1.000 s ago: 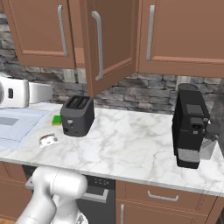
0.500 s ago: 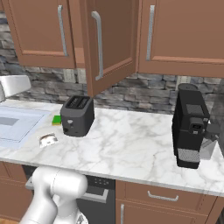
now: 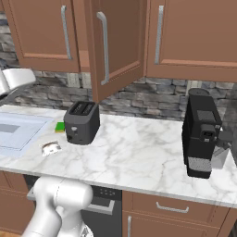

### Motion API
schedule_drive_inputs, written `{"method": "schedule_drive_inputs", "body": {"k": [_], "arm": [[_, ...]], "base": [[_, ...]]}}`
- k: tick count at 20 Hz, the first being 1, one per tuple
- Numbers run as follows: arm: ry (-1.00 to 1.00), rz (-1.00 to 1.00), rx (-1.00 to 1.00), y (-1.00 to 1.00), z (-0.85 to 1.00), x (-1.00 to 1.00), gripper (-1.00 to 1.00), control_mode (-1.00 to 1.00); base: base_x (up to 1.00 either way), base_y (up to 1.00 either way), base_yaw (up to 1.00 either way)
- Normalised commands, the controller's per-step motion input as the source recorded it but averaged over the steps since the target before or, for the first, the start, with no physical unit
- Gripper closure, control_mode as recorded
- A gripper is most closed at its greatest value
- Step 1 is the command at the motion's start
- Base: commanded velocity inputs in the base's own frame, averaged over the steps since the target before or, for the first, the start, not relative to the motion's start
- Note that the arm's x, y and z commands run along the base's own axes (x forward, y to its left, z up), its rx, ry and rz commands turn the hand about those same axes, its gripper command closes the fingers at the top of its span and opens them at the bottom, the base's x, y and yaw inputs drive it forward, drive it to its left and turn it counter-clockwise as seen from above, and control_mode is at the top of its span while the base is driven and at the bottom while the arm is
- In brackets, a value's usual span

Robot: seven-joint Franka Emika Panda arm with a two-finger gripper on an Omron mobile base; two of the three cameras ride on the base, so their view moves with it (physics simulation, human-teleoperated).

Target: Open the cabinet. Pick the sponge and place it next to the sink. Then close the cabinet.

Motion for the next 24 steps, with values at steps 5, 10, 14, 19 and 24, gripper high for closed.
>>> {"method": "schedule_drive_inputs", "body": {"k": [5, 10, 14, 19, 24], "arm": [[0.24, -0.12, -0.16, 0.00, 0.01, 0.17, -1.00, -1.00], [0.20, -0.21, -0.16, 0.00, 0.00, 0.11, -1.00, -1.00], [0.02, -0.22, -0.11, 0.00, -0.02, 0.01, -1.00, -1.00], [-0.03, -0.20, -0.13, 0.00, -0.27, 0.00, -1.00, -1.00], [0.00, -0.18, -0.15, 0.00, -0.03, 0.10, -1.00, -1.00]], "base": [[0.00, 0.00, 0.00], [0.00, 0.00, 0.00], [0.00, 0.00, 0.00], [0.00, 0.00, 0.00], [0.00, 0.00, 0.00]]}}
